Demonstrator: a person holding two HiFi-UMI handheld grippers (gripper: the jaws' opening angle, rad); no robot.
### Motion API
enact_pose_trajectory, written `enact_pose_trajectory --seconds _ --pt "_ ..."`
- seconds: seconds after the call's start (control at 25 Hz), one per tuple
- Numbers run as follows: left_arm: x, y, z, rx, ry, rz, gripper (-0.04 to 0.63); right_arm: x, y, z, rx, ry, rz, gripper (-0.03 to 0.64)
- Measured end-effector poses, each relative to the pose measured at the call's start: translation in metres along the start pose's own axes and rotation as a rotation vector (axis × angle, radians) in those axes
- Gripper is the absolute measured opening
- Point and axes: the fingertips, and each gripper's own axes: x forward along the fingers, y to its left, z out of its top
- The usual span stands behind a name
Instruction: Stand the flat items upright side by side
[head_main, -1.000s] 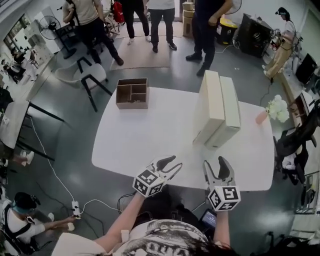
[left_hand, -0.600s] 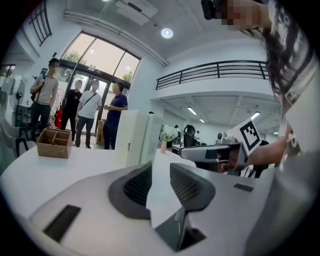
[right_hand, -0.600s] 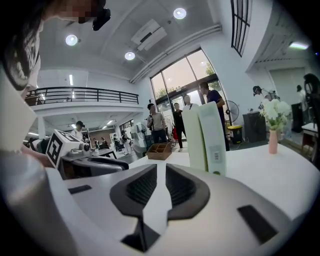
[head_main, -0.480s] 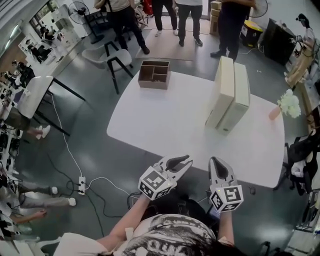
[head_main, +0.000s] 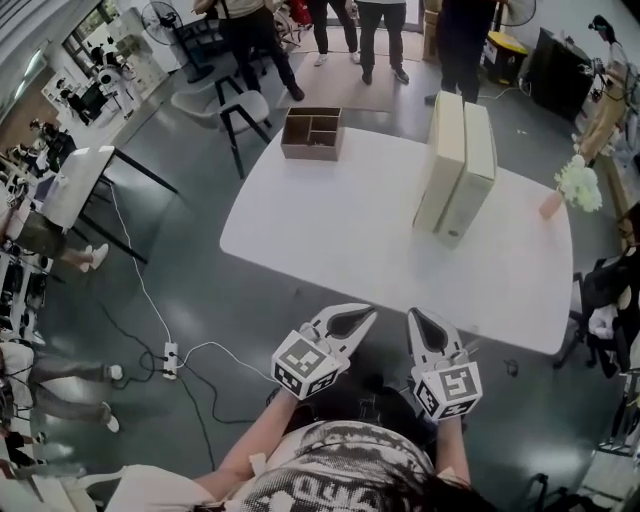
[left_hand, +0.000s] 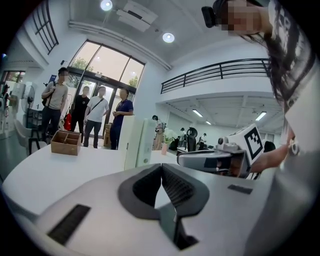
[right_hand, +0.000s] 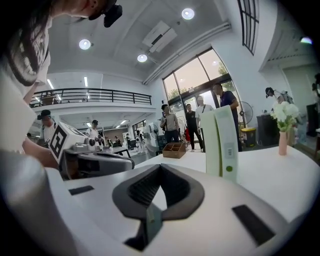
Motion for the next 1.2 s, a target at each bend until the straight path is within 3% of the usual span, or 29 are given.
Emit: enact_pose_trajectory --seconds 1.2 --pt "-0.019 -0.015 -0.011 0.016 0.022 -0.023 0.012 -0.010 0.031 -0.009 -0.072 0.037 0.034 -0.005"
